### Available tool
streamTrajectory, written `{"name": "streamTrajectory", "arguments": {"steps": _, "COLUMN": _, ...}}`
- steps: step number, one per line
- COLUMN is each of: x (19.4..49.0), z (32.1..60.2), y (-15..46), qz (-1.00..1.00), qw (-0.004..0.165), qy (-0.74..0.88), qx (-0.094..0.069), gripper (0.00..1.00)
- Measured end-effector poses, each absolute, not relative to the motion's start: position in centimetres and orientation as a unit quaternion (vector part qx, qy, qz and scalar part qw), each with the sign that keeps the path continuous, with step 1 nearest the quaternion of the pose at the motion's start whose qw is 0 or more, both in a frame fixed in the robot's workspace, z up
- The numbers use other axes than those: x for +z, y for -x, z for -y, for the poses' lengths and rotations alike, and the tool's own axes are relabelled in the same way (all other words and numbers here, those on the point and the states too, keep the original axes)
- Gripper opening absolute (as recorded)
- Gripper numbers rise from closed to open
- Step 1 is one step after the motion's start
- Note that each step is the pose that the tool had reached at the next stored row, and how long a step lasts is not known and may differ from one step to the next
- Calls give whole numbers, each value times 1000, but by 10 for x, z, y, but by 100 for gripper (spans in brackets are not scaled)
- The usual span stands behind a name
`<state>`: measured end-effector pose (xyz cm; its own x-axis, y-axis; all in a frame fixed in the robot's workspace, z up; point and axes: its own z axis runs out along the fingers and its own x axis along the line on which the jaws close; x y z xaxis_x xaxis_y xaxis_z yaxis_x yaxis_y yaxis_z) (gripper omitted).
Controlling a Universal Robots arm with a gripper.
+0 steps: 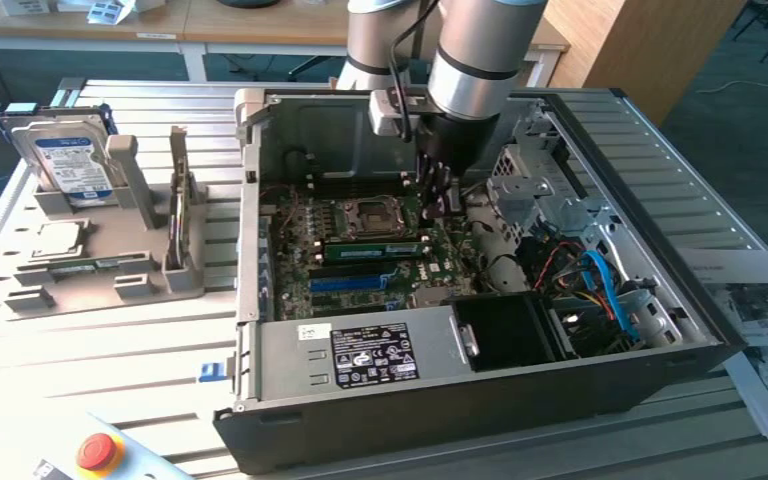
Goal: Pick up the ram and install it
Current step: 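Press down the ram until it locks into place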
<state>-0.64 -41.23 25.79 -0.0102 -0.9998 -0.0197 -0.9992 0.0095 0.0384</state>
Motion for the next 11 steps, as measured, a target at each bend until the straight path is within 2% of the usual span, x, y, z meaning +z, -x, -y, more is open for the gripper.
{"name": "streamTrajectory", "arguments": {"steps": 11, "x": 258, "z": 412, "y": 34, "qz": 710, "qw": 6, "qy": -703, "qx": -21, "gripper": 10}}
